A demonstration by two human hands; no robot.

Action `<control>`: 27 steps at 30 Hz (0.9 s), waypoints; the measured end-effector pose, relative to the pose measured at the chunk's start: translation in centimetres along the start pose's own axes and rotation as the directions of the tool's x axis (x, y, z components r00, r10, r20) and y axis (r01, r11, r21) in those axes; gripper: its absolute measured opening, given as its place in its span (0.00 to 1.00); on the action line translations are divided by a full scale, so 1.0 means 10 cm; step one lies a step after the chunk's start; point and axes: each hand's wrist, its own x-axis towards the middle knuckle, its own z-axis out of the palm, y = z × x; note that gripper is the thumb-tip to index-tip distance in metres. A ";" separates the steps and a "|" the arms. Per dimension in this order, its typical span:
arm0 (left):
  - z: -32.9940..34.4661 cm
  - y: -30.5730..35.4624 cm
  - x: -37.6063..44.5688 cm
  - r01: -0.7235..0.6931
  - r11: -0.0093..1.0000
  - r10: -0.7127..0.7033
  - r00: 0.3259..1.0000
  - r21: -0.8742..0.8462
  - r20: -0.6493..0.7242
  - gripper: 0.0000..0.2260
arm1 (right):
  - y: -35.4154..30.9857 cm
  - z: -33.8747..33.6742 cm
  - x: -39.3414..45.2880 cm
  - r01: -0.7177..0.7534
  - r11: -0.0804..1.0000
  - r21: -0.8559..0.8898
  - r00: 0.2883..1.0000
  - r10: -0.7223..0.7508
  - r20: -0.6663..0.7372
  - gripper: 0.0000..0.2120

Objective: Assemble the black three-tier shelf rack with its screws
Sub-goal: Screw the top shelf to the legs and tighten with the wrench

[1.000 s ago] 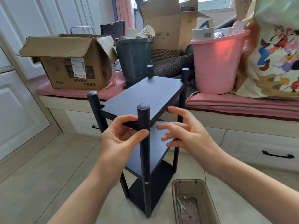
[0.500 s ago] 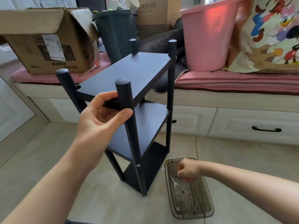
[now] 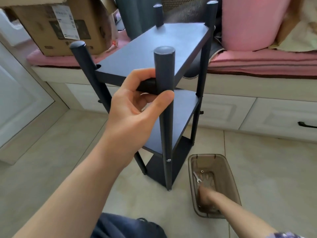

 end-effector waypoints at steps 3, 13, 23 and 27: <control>0.03 0.00 0.01 -0.006 1.000 0.006 1.000 0.007 0.015 0.12 | 0.04 0.18 0.11 0.014 0.997 -0.070 1.000 -0.015 -0.014 0.21; 0.11 0.00 0.06 -0.033 0.999 0.034 0.998 -0.014 0.047 0.11 | 0.12 0.47 0.30 0.074 0.985 -0.153 0.997 -0.078 -0.017 0.20; 0.12 0.00 0.06 -0.030 0.999 0.032 0.998 -0.040 0.046 0.11 | 0.14 0.47 0.36 0.077 0.987 -0.139 0.996 -0.082 -0.034 0.19; 0.13 0.00 0.06 -0.027 0.999 0.029 0.998 -0.042 0.047 0.11 | 0.15 0.44 0.36 0.076 0.976 -0.204 0.994 -0.091 -0.066 0.19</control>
